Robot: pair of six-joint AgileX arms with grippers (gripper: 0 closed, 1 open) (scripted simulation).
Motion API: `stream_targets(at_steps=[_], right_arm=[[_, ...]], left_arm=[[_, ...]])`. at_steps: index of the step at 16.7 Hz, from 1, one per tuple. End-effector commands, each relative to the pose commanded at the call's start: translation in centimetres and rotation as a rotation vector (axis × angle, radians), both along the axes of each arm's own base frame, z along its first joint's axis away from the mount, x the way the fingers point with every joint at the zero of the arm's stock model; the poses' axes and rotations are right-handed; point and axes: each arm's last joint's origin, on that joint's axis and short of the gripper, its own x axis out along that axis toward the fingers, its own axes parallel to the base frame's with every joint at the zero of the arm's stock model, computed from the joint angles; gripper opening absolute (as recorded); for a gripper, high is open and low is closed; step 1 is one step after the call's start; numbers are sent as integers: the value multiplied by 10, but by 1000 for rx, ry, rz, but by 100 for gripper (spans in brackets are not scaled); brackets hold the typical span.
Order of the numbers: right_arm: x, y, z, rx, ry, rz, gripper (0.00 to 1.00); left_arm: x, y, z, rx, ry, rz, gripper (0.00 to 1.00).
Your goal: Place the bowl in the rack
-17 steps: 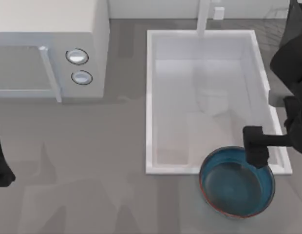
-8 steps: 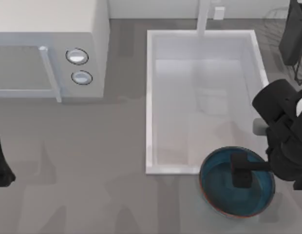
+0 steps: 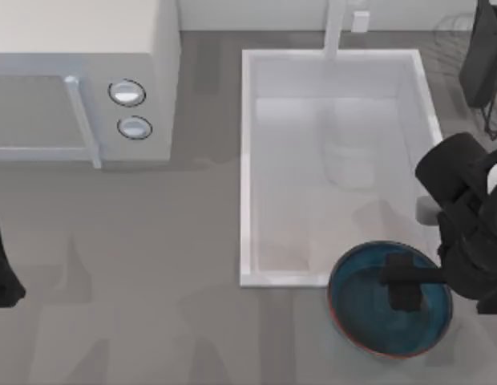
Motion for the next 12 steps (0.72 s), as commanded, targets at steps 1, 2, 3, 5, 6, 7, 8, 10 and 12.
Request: stream_targets(at_steps=[1, 2, 3, 5, 6, 7, 8, 10, 12], right_arm=[[0, 0, 0, 0, 0, 0, 62], [0, 0, 0, 0, 0, 0, 55], [0, 0, 0, 0, 0, 0, 47], [0, 0, 0, 0, 0, 0, 32], [0, 0, 0, 0, 0, 0, 25], [0, 0, 0, 0, 0, 0, 17], [0, 0, 0, 0, 0, 0, 10], [0, 0, 0, 0, 0, 0, 0], [0, 0, 0, 0, 0, 0, 0]], left_arm=[[0, 0, 0, 0, 0, 0, 100], [0, 0, 0, 0, 0, 0, 100], [0, 0, 0, 0, 0, 0, 100], [0, 0, 0, 0, 0, 0, 100], [0, 0, 0, 0, 0, 0, 100], [0, 0, 0, 0, 0, 0, 100], [0, 0, 0, 0, 0, 0, 100], [0, 0, 0, 0, 0, 0, 100], [0, 0, 0, 0, 0, 0, 100]])
